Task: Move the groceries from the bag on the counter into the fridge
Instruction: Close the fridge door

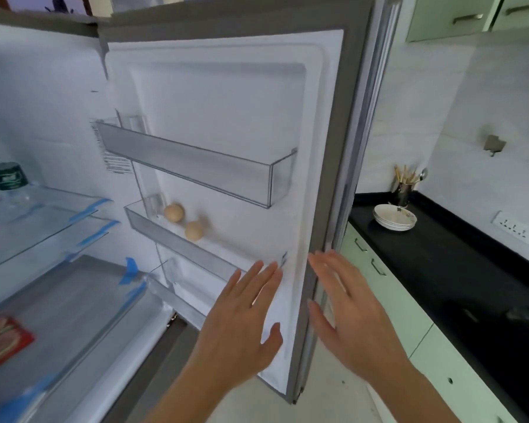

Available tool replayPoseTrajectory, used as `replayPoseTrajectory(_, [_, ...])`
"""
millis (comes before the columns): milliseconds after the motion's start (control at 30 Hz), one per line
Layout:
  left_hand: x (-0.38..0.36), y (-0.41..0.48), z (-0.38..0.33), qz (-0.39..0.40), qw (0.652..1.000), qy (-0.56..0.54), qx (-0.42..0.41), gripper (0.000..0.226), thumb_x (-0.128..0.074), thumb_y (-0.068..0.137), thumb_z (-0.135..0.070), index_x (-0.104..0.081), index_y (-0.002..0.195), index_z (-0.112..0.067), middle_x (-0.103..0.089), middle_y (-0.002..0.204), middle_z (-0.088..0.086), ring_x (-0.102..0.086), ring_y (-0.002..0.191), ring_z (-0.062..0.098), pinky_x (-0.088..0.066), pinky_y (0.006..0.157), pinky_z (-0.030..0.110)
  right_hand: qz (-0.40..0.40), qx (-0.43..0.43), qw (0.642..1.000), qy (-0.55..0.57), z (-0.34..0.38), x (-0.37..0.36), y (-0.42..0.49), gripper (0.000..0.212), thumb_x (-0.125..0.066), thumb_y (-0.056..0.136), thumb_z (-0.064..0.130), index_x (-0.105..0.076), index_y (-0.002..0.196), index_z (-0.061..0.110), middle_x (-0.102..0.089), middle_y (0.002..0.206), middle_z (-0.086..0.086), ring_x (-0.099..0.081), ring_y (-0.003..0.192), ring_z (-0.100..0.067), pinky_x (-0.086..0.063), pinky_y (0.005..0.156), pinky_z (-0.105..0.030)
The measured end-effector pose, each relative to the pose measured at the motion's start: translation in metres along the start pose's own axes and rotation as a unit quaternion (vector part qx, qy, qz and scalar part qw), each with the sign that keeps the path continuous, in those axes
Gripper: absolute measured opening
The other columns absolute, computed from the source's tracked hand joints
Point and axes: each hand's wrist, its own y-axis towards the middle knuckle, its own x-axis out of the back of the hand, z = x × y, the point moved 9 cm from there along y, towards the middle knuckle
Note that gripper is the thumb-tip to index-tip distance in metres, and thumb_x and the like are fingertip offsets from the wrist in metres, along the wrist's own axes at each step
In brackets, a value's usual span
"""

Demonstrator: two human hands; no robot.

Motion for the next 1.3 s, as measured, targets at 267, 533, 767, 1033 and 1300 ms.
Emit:
replayPoseTrajectory(267, [0.037,-0.055,0.001,-0.016,0.993,0.087,0.077,0.063,-0.046,0.088,-0.035,-0.042,0.147,-0.013,-0.045,0.152,0.000,-0.040,0.142,0.020,-0.035,0.114,0.049,-0.032,0.045,0.994,0.091,0.008,0.026,-0.009,0.058,-0.053,0.095,0.029,-0.043,0.149,0.009,-0.043,0.152,-0.005,-0.060,0.116,-0.017,-0.059,0.087,-0.032])
replayPoseTrajectory(533, [0.086,-0.100,-0.013,-0.003,0.958,0.167,0.231,0.085,-0.072,0.079,-0.026,-0.031,0.152,-0.010,-0.031,0.159,0.003,-0.027,0.148,0.023,-0.034,0.114,0.054,0.002,0.106,0.968,0.228,0.062,0.014,-0.007,0.074,-0.059,0.092,0.031,-0.026,0.155,0.010,-0.039,0.156,-0.002,-0.036,0.142,-0.006,-0.028,0.114,-0.013])
replayPoseTrajectory(767, [0.134,-0.122,-0.041,-0.074,0.930,0.242,0.267,0.085,-0.061,0.082,-0.026,-0.021,0.155,-0.009,-0.021,0.163,0.007,-0.017,0.151,0.022,-0.029,0.116,0.049,0.055,0.218,0.935,0.273,0.126,-0.012,-0.010,0.066,-0.050,0.098,0.038,-0.031,0.154,0.009,-0.035,0.159,-0.006,-0.036,0.146,-0.015,-0.036,0.116,-0.031])
replayPoseTrajectory(1033, [0.174,-0.135,-0.003,-0.070,0.898,0.319,0.295,0.074,-0.056,0.090,-0.037,-0.027,0.154,-0.013,-0.016,0.165,0.003,-0.011,0.152,0.020,-0.030,0.118,0.048,0.084,0.305,0.903,0.289,0.208,-0.048,0.021,0.068,-0.040,0.102,0.048,-0.020,0.159,0.018,-0.025,0.165,0.000,-0.038,0.145,-0.015,-0.049,0.107,-0.038])
replayPoseTrajectory(1300, [0.223,-0.159,0.064,-0.121,0.850,0.384,0.340,0.079,-0.067,0.088,-0.022,-0.026,0.153,-0.003,-0.016,0.164,0.008,-0.012,0.152,0.024,-0.023,0.119,0.050,0.056,0.344,0.899,0.266,0.268,-0.084,0.078,0.069,-0.042,0.101,0.042,-0.016,0.159,0.012,-0.004,0.168,-0.004,-0.018,0.153,-0.018,-0.037,0.116,-0.033])
